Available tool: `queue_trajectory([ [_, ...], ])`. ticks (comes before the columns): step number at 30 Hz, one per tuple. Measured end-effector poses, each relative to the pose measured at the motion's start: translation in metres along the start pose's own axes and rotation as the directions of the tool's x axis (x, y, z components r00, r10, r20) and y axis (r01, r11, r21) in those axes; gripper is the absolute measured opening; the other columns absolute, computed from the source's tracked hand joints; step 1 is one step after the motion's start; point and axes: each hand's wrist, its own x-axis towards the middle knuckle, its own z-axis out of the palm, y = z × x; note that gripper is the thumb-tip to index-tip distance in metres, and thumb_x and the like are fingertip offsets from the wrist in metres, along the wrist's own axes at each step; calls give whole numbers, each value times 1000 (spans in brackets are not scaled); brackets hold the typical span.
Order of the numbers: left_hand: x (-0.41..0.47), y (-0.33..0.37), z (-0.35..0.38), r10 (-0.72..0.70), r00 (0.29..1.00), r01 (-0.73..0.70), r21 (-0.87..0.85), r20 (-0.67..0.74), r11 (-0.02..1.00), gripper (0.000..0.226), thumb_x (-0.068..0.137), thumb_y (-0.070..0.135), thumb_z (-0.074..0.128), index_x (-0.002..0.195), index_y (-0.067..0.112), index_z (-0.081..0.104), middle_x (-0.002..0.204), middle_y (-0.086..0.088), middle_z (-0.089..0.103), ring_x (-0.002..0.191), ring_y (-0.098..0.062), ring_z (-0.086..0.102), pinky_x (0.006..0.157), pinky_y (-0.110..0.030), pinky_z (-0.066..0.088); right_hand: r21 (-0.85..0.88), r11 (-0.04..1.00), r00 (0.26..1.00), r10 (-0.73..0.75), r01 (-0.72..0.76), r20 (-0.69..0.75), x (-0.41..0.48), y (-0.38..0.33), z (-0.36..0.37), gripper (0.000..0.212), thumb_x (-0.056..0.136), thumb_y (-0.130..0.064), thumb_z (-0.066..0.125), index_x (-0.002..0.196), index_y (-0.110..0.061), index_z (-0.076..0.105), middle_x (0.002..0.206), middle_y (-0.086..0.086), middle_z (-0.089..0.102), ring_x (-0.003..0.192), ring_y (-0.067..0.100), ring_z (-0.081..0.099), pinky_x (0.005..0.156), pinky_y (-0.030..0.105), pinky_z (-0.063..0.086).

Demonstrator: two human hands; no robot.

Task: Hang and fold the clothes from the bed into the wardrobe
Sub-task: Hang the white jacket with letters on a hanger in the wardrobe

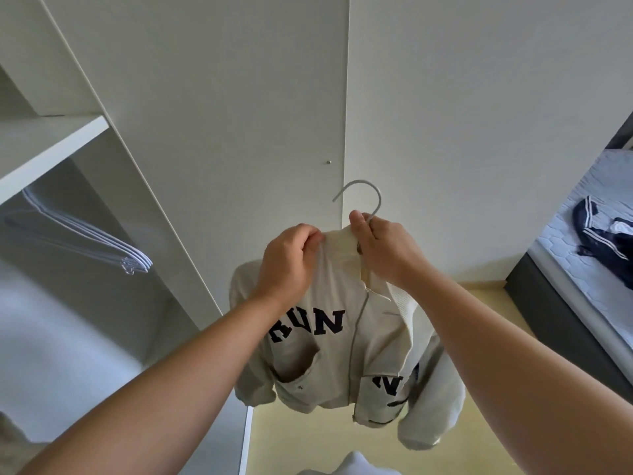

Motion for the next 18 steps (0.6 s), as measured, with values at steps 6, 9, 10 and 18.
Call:
queue_trajectory([
  [6, -12, 4, 7, -58, 998, 59, -21, 24, 998, 15, 105, 18, 51, 95, 11, 60, 84, 11, 59, 76, -7, 52, 70, -17, 39, 78, 996, 999, 46, -45, -9, 7, 4, -7, 55, 99, -62, 33, 85, -20, 66, 71, -6, 69, 70, 16, 65, 69, 36, 53],
  [9, -17, 1, 6, -43, 998, 44, -12, 55, 999, 15, 106, 18, 50, 96, 11, 58, 85, 12, 57, 77, -6, 52, 71, -21, 41, 134, 990, 996, 62, -54, -62, 10, 3, -7, 50, 100, -57, 38, 78, -25, 69, 63, -13, 67, 60, 5, 62, 61, 30, 50],
  [10, -18, 0, 4, -29, 999, 29, -8, 46, 1000, 14, 105, 17, 50, 96, 11, 59, 86, 12, 57, 77, -6, 52, 71, -22, 42, 114, 993, 997, 44, -36, -68, 10, 2, -7, 50, 99, -58, 38, 77, -25, 69, 62, -11, 66, 58, 7, 62, 60, 32, 52],
  [18, -20, -14, -21, -5, 995, 12, 64, -101, 998, 12, 91, -8, 51, 87, 0, 59, 86, -7, 61, 80, -16, 51, 71, -31, 43, 13, 999, 983, -46, 49, -179, 10, 9, -4, 42, 103, -49, 35, 82, -28, 65, 76, -15, 64, 73, 7, 59, 64, 26, 44],
])
